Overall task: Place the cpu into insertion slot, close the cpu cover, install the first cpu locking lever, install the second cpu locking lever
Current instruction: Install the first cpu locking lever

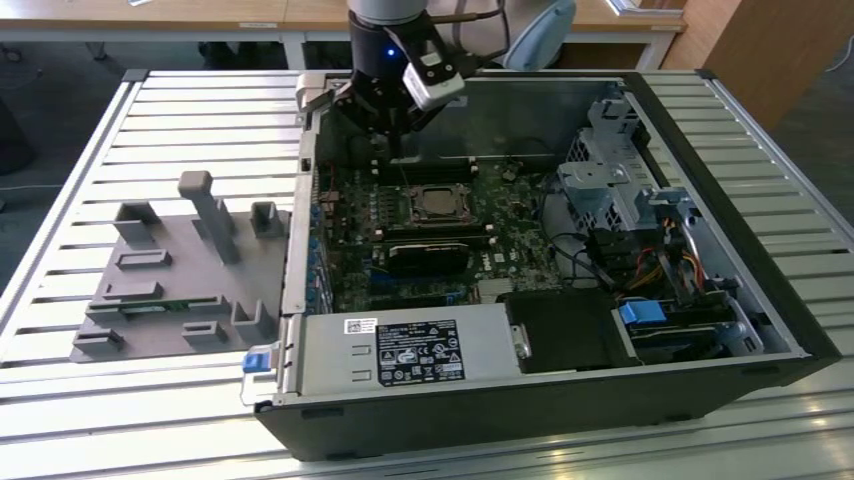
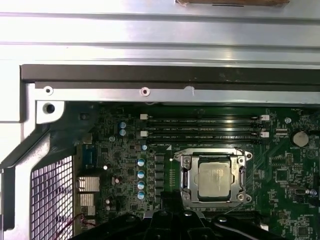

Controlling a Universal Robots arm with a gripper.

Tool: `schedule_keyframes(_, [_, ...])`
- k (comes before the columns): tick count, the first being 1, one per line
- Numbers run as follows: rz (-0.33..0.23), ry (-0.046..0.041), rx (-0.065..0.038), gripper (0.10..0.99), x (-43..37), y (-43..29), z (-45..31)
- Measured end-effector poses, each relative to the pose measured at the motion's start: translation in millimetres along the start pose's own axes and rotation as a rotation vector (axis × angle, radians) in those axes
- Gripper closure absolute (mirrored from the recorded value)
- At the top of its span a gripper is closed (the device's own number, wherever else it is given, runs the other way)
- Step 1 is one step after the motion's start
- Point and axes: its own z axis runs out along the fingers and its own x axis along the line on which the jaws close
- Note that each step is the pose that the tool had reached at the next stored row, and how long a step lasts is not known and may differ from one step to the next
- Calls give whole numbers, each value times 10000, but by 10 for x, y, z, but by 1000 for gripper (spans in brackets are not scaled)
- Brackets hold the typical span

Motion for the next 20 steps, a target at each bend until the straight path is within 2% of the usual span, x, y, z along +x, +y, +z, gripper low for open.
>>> schedule_keyframes(20, [34,0,2,965,60,97,157])
